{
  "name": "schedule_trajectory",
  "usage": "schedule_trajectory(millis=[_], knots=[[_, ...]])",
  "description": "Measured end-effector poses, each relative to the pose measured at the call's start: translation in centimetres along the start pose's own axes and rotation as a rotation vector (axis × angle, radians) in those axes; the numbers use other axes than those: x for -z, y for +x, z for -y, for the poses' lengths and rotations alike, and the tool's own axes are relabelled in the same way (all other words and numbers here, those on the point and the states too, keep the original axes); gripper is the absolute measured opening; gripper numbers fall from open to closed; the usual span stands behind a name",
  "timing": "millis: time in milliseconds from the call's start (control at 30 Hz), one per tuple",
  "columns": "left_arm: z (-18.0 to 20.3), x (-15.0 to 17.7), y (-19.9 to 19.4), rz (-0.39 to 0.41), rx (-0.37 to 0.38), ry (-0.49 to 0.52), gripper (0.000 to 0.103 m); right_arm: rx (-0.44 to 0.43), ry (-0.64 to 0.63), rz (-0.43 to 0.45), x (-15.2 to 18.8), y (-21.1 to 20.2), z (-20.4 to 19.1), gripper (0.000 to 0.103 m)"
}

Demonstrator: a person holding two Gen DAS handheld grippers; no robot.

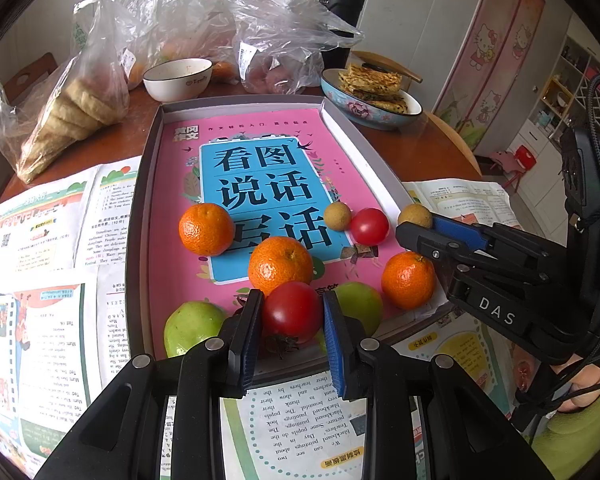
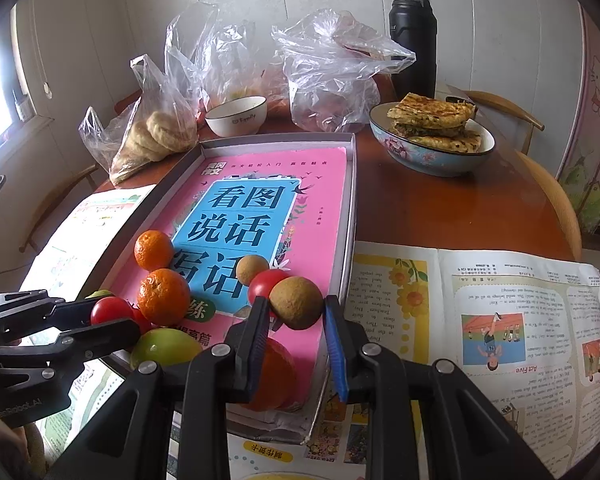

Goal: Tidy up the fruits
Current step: 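Lower the kiwi into the box and open the right tool while the left tool holds its tomato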

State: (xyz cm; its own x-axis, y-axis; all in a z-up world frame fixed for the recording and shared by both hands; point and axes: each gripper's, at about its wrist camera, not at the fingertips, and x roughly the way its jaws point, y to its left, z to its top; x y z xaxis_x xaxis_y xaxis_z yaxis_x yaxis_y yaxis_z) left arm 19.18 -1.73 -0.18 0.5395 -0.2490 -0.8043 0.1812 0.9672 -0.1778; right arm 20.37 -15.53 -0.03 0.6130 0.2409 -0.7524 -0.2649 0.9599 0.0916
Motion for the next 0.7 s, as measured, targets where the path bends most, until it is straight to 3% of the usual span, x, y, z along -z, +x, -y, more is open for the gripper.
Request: schedule_trajectory(millis=[700], knots=[[-0.02, -0.03, -0.04, 0.001, 0.005, -0.004, 0.029, -0.013, 0.055, -0.018, 0.01, 0.24, 0.32, 0.028]])
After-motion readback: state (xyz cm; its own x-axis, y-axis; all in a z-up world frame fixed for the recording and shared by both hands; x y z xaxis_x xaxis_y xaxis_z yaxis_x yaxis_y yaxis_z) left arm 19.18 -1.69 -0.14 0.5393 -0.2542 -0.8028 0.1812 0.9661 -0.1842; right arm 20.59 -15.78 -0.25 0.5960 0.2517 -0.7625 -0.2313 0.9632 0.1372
